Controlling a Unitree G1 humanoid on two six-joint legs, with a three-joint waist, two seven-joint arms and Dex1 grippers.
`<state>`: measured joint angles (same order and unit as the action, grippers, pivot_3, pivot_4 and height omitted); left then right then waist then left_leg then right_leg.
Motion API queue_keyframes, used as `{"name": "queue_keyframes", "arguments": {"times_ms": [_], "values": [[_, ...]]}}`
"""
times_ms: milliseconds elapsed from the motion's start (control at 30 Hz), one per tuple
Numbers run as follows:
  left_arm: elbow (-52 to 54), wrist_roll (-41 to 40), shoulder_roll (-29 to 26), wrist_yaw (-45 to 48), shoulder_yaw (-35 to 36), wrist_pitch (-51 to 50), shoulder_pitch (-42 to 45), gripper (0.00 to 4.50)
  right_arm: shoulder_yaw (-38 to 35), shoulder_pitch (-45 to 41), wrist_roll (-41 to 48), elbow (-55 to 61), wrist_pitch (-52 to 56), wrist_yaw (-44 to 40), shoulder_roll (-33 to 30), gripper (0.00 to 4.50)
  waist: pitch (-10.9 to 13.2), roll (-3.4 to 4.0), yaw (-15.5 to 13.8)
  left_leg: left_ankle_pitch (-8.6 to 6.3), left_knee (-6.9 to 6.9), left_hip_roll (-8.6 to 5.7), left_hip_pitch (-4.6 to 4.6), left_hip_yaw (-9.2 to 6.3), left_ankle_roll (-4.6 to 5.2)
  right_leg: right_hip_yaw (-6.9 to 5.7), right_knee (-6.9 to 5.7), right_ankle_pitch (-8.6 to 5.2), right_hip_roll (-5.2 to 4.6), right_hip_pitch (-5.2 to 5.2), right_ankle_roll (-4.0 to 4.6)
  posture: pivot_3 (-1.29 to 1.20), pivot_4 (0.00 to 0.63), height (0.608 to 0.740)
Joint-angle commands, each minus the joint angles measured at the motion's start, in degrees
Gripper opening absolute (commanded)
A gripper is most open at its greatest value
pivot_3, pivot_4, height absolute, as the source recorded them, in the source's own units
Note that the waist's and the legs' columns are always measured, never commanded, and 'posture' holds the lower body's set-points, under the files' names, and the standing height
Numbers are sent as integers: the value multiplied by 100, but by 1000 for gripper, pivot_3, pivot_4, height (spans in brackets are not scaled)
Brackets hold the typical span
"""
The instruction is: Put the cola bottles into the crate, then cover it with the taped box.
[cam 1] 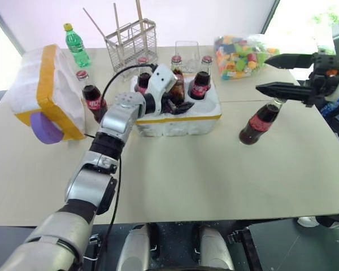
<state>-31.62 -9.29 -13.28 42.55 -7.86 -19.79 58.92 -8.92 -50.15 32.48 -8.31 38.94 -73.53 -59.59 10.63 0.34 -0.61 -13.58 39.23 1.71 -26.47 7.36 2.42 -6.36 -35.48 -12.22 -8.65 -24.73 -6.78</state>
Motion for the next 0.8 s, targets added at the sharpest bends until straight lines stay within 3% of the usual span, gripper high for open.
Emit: {"name": "queue_keyframes", "arguments": {"times_ms": [33,167,333,467,567,667,800], "values": [[901,-120,-159,-307,346,-357,-212,4439,-85,-149,36,24,-74,-17,3,4500,0,0,8,0,0,0,0,0,0,0,0,0,0,0,0,0,150,736],[2975,-664,-553,-567,884,-1483,-677,4439,-95,-111,71,91,-53,-3,23,4500,1,0,52,1,-4,5,-2,-2,-1,0,-1,0,1,-6,0,0,150,736],[5633,-1176,-1673,-895,1860,-3125,-2079,4439,-144,-70,57,-13,-126,-48,0,4500,-2,4,128,0,-9,8,7,-7,-2,2,0,0,0,0,0,0,150,736],[6747,-1253,-1790,-1609,2652,-4127,-3141,4439,-139,-5,25,-88,-207,-95,-4,4500,-2,0,92,0,-4,6,16,-14,-1,2,1,0,2,17,0,0,150,736],[6910,-923,-1746,-2201,2858,-4234,-3645,4439,-82,0,27,-75,-229,-207,-2,4500,-3,-3,51,0,-1,3,15,-19,-1,2,3,0,2,20,0,0,150,736],[6179,-528,-1512,-2789,2811,-3643,-3550,4439,28,-140,-21,-154,-290,-238,88,4500,-4,-5,-20,0,-1,3,16,-17,-2,1,1,0,4,20,1,0,150,736],[5308,-289,-1449,-2911,2576,-2884,-3413,4439,105,-304,-58,-257,-315,-229,172,4500,-6,-7,-14,0,0,2,15,-4,-2,0,3,0,3,19,2,0,150,736]]}}
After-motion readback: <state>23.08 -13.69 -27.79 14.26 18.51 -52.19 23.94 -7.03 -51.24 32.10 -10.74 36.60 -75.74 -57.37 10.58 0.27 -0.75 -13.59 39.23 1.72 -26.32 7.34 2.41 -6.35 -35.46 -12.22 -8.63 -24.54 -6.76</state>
